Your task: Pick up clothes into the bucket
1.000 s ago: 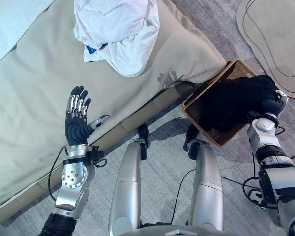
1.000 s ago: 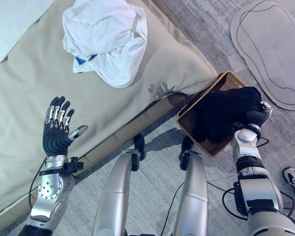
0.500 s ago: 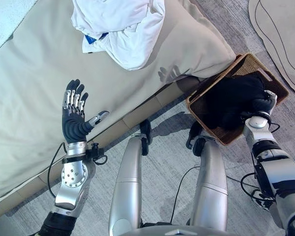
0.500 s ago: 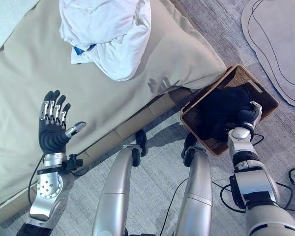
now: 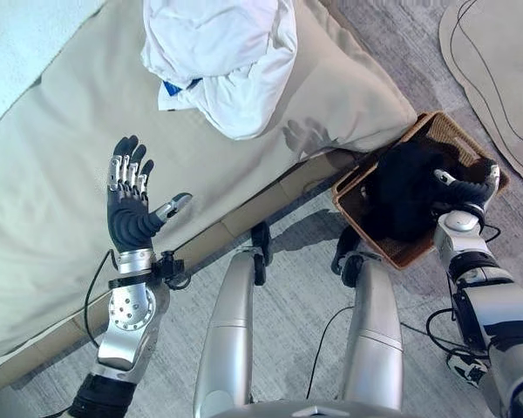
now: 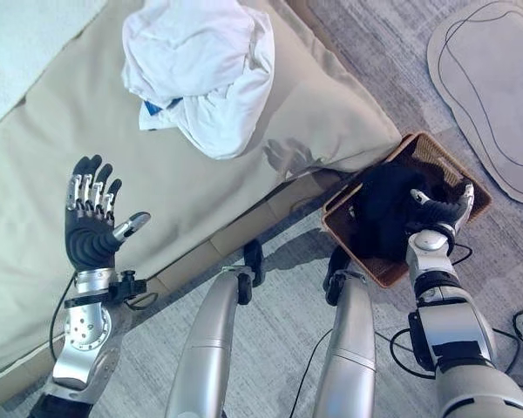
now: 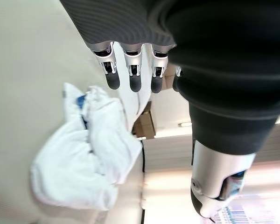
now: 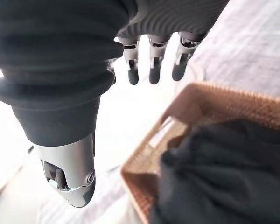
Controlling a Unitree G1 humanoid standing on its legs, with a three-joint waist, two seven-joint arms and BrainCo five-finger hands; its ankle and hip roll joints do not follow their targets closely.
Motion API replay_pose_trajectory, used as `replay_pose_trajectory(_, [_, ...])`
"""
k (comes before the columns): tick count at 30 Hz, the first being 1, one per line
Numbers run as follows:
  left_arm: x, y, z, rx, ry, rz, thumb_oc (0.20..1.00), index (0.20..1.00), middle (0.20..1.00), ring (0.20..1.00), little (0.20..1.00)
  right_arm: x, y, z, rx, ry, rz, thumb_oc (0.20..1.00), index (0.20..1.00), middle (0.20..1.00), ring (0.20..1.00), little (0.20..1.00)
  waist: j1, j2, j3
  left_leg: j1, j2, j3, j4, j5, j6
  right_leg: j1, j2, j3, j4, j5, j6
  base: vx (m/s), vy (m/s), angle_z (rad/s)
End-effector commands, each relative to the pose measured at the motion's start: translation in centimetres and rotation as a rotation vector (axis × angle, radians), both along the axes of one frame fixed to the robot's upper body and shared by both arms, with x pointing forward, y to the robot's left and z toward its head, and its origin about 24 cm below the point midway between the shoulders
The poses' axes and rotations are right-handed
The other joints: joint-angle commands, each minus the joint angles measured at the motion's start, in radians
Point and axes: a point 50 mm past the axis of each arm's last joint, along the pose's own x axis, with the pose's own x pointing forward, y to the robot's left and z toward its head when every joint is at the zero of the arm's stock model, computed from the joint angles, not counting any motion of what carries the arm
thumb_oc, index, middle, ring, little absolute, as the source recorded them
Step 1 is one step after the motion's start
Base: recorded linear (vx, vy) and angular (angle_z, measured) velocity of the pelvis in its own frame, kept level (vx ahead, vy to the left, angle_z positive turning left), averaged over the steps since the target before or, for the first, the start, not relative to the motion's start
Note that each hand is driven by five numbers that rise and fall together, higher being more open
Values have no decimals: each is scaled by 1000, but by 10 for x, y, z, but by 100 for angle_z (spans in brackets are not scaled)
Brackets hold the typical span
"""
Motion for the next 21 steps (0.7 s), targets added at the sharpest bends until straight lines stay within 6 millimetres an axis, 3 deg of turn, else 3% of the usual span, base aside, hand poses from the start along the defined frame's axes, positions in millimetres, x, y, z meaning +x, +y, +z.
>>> replay_pose_trajectory(1, [-2,4,10,57,-96,52,1000,1000,1000,1000,1000,-7,2,3,61,-180,-2,1000,1000,1000,1000,1000,-45,5,-11,50,15,-7,-128,47,3,105,-6,46,-254,159,101,81,14,-3])
replay_pose_trajectory(2, [-2,4,9,58,-94,52,1000,1000,1000,1000,1000,-7,2,2,62,-178,-2,1000,1000,1000,1000,1000,-43,4,-15,66,15,-15,-130,23,-4,118,-3,49,-251,136,110,-55,31,-4])
replay_pose_trajectory(3, [0,5,8,62,-86,62,1000,1000,1000,1000,1000,-9,7,-2,102,-215,15,1000,1000,1000,1000,1000,-50,0,-9,73,15,-5,-157,54,2,130,-8,39,-287,172,107,14,14,-5])
replay_pose_trajectory(10, [14,17,-5,164,-15,163,1000,1000,1000,1000,1000,-26,48,-28,216,-326,200,1000,1000,1000,1000,1000,-86,-49,2,225,12,-1,-317,106,-4,298,-14,9,-486,257,130,37,15,-5])
replay_pose_trajectory(12, [21,22,-4,247,-8,221,1000,1000,1000,1000,1000,-36,65,-32,230,-365,290,1000,1000,1000,1000,1000,-98,-63,4,268,12,-6,-353,120,-8,352,-17,-5,-537,277,136,69,9,-7])
replay_pose_trajectory(14, [28,27,0,339,-12,276,1000,1000,1000,1000,1000,-51,69,-36,213,-370,355,1000,1000,1000,1000,1000,-111,-77,5,297,12,-11,-384,131,-12,398,-20,-24,-578,292,143,66,-3,-3])
replay_pose_trajectory(18, [47,37,5,500,6,377,1000,1000,1000,1000,1000,-68,82,-44,184,-337,477,1000,1000,1000,1000,1000,-131,-97,5,309,12,-18,-379,130,-14,434,-22,-32,-602,297,144,53,14,2])
replay_pose_trajectory(21, [71,46,10,663,46,468,1000,1000,1000,1000,1000,-76,92,-44,127,-303,578,1000,1000,1000,1000,1000,-149,-112,12,296,11,-22,-333,114,-12,431,-22,-23,-575,281,140,29,30,4])
